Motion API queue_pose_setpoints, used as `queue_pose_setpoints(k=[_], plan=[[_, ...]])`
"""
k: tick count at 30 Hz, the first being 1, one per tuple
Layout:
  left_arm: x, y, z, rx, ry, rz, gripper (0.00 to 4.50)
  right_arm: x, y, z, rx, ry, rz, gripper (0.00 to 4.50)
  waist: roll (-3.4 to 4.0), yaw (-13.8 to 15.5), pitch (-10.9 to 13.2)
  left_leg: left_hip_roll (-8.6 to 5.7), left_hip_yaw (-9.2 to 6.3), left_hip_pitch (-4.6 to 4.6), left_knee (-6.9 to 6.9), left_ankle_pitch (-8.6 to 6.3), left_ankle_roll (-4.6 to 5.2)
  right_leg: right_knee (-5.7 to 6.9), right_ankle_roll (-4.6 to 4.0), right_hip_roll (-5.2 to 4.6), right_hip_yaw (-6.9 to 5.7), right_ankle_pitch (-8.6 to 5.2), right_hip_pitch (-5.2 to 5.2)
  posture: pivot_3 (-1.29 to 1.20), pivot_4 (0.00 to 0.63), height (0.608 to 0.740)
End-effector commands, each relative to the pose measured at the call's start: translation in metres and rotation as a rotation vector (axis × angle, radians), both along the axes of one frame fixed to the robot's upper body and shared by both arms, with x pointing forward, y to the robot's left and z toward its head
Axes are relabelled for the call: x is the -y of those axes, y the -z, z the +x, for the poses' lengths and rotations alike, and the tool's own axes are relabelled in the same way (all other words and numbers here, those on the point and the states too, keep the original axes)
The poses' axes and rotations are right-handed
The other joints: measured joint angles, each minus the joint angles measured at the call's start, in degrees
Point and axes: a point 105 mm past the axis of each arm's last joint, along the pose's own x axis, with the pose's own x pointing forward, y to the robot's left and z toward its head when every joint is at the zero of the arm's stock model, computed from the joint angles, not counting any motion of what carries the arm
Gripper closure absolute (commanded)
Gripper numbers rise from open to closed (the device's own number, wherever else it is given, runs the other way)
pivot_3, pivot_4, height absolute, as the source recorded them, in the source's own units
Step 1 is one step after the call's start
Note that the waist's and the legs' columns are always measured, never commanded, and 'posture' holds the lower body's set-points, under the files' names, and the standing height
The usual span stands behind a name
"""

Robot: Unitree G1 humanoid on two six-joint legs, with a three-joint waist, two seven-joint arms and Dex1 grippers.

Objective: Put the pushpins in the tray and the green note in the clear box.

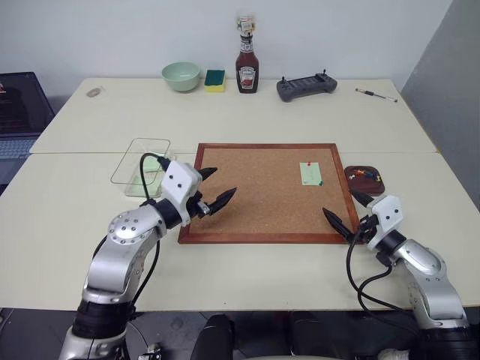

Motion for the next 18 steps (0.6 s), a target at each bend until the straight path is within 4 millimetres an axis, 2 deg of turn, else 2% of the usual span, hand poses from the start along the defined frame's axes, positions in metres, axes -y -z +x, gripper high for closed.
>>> queue_pose_setpoints(k=[1,7,14,18], plan=[[0.017,0.007,0.009,-0.015,0.095,-0.004,1.96,-0.006,-0.017,-0.006,0.057,-0.002,0.008,0.00,0.00,0.02,0.00,0.01,-0.02,0.00,0.00,0.00,0.00,0.00,0.00,0.01,-0.02,0.00,-0.01,0.00,0.150,0.740],[0.028,0.027,0.025,-0.038,0.145,0.012,3.13,-0.020,-0.020,-0.007,0.045,-0.036,0.013,0.00,0.00,0.00,0.00,0.00,-0.03,0.00,0.00,0.00,0.00,0.02,0.00,0.01,-0.03,0.00,-0.01,0.00,0.150,0.740],[0.040,0.039,0.034,-0.061,0.174,-0.001,4.39,-0.027,-0.028,-0.002,0.036,-0.059,0.032,0.00,0.00,-0.01,0.00,0.00,-0.03,-0.01,0.01,0.00,0.00,0.02,0.00,0.01,-0.03,0.00,-0.02,0.00,0.150,0.740],[0.049,0.044,0.033,-0.070,0.201,-0.007,4.47,-0.033,-0.029,0.001,0.013,-0.076,0.042,0.00,-0.01,0.00,0.00,0.00,-0.04,-0.01,0.01,0.00,0.00,0.01,0.00,0.01,-0.04,0.00,-0.02,0.00,0.150,0.740]])
